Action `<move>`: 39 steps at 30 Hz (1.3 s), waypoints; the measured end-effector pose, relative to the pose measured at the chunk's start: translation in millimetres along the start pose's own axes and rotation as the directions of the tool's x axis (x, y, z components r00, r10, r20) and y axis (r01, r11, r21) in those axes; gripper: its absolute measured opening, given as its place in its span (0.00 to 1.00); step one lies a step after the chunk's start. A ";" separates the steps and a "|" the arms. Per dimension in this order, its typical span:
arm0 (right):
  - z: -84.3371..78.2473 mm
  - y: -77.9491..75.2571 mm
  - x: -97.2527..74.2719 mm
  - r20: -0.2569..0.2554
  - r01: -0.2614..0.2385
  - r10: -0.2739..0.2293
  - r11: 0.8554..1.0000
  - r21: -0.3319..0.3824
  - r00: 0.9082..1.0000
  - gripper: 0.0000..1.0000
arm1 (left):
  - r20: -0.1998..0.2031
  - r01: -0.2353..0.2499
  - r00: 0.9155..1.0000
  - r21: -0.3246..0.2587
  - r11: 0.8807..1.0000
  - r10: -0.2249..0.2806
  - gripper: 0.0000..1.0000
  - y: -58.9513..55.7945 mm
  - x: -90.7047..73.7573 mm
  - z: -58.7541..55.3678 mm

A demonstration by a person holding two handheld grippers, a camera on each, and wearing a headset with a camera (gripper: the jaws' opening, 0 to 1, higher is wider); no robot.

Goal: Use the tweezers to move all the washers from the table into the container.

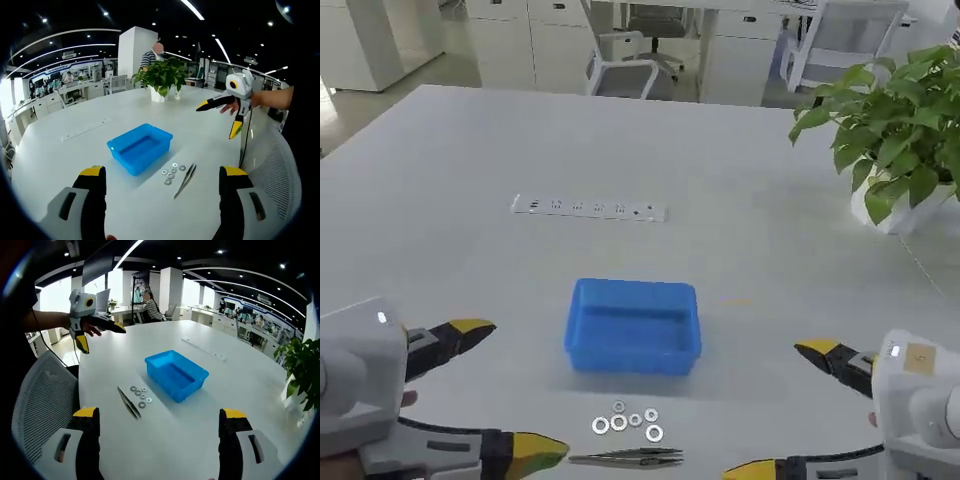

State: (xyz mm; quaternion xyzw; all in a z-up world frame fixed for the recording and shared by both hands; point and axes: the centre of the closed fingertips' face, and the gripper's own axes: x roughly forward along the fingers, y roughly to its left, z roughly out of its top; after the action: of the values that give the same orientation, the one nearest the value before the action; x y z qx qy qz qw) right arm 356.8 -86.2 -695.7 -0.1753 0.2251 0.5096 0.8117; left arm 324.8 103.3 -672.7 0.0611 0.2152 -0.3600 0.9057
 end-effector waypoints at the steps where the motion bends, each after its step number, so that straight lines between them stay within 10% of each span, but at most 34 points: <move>1: 0.0 0.0 -0.1 0.000 0.000 0.000 1.000 0.001 1.000 1.00 | -0.001 0.000 1.000 0.002 1.000 0.000 1.00 0.2 0.1 -0.1; 39: 2.9 -3.4 -1.2 0.011 0.010 -0.010 1.000 -0.005 1.000 1.00 | 0.006 -0.014 1.000 0.004 1.000 0.014 1.00 4.5 -2.7 2.3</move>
State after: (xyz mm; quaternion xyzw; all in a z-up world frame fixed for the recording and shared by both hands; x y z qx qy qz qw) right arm 360.0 -87.1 -692.5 -0.1758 0.2186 0.5072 0.8149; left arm 326.9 107.8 -669.7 0.0636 0.2113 -0.3544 0.9087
